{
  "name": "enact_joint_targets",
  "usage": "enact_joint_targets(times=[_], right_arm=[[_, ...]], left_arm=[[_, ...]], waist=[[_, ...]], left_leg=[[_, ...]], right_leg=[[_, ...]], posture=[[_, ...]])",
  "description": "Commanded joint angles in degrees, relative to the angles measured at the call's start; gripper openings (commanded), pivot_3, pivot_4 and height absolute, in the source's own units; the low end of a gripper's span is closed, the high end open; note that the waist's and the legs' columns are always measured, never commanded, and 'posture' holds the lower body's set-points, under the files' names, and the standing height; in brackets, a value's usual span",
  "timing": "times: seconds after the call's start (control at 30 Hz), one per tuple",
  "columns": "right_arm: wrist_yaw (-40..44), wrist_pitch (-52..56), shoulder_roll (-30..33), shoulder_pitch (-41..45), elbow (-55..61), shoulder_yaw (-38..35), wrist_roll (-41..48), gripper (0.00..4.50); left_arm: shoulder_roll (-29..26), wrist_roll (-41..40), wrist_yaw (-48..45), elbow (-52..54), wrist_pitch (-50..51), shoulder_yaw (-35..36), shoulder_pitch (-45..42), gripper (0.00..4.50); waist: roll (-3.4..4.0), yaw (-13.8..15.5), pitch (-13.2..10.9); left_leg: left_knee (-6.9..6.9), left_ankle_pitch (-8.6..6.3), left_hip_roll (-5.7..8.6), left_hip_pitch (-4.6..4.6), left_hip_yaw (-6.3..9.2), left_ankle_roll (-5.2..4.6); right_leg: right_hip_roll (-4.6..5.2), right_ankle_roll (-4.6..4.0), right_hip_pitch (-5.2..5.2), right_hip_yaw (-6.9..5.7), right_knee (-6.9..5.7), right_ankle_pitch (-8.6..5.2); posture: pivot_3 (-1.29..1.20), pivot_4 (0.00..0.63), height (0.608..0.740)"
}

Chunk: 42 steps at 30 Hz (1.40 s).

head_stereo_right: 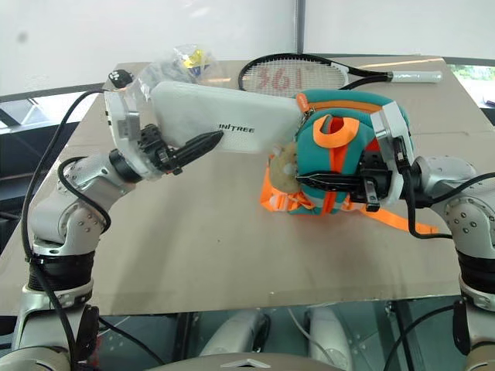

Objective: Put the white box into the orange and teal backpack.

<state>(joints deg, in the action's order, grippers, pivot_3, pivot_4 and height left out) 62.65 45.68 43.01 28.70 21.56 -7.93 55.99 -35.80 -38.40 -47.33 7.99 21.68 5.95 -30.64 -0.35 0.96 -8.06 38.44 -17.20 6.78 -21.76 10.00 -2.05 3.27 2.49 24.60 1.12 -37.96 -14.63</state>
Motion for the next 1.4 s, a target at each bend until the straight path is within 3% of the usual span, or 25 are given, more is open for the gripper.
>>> enact_joint_targets(times=[0.03, 0.3, 0.53, 0.67, 0.8, 0.97, 1.13, 1.4], right_arm=[[1.8, -0.4, 1.3, -0.1, 3.3, -2.7, 3.3, 0.02], [3.9, -0.4, 3.3, -0.7, 3.2, -2.9, 4.9, 0.02], [2.0, -2.4, 1.1, -0.3, 2.5, -3.7, 4.8, 0.02], [1.3, -5.4, -1.0, 0.4, 1.9, -2.3, 1.7, 0.02], [1.5, -14.5, -2.7, 0.3, 0.4, 2.8, -10.0, 0.02], [0.2, -17.7, -4.9, -0.3, -0.7, 3.6, -13.6, 0.02], [-1.9, -17.9, -6.0, -1.6, 0.6, 2.9, -14.2, 0.02], [-3.3, -17.6, -5.6, -4.2, 1.5, 1.1, -13.7, 0.02]], left_arm=[[0.4, 5.7, -0.7, -4.5, -6.3, -0.4, -5.4, 2.56], [0.7, 15.6, -5.2, -11.9, -20.0, -2.2, -9.5, 2.56], [3.4, 16.1, -8.8, -7.7, -18.4, -7.2, -6.9, 2.56], [7.6, 21.2, -7.7, -9.9, -17.1, -13.5, -10.2, 2.56], [13.9, 23.6, -7.0, -15.3, -14.3, -17.4, -17.1, 2.56], [19.0, 29.0, -9.1, -23.0, -12.1, -23.4, -23.1, 2.56], [23.2, 38.2, -9.6, -34.6, -16.9, -30.1, -26.2, 2.56], [27.0, 43.4, -11.7, -37.2, -29.3, -32.4, -26.9, 2.56]], waist=[[-0.02, -0.1, 0.0], [-0.06, -0.7, 0.0], [-0.06, -0.3, 0.0], [-0.07, -0.2, 0.0], [-0.07, -0.3, 0.0], [-0.07, -0.5, 0.0], [-0.09, 0.0, 0.0], [-0.12, 0.4, 0.0]], left_leg=[[0.04, 0.00, 0.00, -0.03, 0.02, 0.00], [0.03, 0.00, 0.00, -0.05, 0.00, 0.00], [0.10, 0.00, 0.01, -0.10, 0.02, 0.00], [0.14, 0.00, 0.01, -0.10, 0.03, 0.00], [0.44, 0.00, 0.03, -0.21, 0.03, 0.00], [0.60, 0.00, 0.03, -0.23, 0.01, 0.00], [0.66, 0.00, 0.04, -0.21, 0.06, 0.00], [0.75, 0.00, 0.18, -0.14, 0.24, -0.02]], right_leg=[[0.00, 0.00, 0.00, -0.03, 0.00, 0.00], [0.02, 0.01, 0.04, -0.05, 0.01, 0.00], [0.05, 0.01, 0.04, -0.10, -0.01, 0.01], [0.06, 0.02, 0.02, -0.12, -0.03, 0.01], [0.04, 0.04, 0.01, -0.16, -0.10, 0.02], [0.03, 0.05, 0.02, -0.14, -0.14, 0.02], [0.03, 0.05, -0.08, -0.20, -0.15, 0.02], [0.17, 0.14, -0.28, -0.35, -0.12, 0.07]], posture=[[0.00, 0.150, 0.739], [0.00, 0.150, 0.739], [0.00, 0.150, 0.739], [0.00, 0.150, 0.739], [0.00, 0.150, 0.739], [0.00, 0.150, 0.739], [0.00, 0.150, 0.739], [0.00, 0.150, 0.739]])
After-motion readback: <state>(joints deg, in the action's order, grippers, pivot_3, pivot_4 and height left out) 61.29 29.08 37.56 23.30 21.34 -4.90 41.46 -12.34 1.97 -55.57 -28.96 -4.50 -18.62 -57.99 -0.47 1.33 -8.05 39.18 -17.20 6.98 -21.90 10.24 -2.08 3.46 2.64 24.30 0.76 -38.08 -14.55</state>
